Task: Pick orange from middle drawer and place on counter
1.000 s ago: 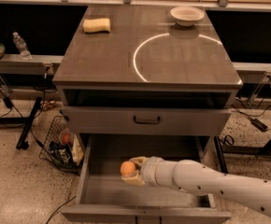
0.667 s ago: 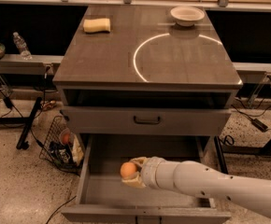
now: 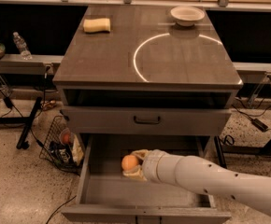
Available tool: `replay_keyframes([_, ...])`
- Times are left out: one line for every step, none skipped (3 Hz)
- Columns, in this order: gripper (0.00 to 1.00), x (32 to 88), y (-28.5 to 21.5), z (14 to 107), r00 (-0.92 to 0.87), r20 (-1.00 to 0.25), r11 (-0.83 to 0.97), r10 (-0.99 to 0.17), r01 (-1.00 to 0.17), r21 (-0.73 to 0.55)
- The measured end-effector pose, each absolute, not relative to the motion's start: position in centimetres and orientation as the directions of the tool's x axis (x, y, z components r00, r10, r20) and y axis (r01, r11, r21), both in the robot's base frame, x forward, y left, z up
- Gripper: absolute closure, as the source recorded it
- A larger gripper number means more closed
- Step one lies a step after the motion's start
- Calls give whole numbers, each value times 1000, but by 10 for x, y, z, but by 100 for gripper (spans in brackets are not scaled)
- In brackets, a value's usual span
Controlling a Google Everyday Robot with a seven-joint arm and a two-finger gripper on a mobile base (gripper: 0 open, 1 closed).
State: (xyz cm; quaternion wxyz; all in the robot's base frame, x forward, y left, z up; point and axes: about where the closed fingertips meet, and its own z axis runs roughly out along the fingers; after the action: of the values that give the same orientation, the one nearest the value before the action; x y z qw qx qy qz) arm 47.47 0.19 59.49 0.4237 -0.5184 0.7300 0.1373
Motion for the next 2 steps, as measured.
replay_keyframes([100, 477, -12, 634, -72, -750, 439, -657, -846, -303])
replay_keyframes([100, 481, -17, 700, -3, -722, 424, -692, -811, -402])
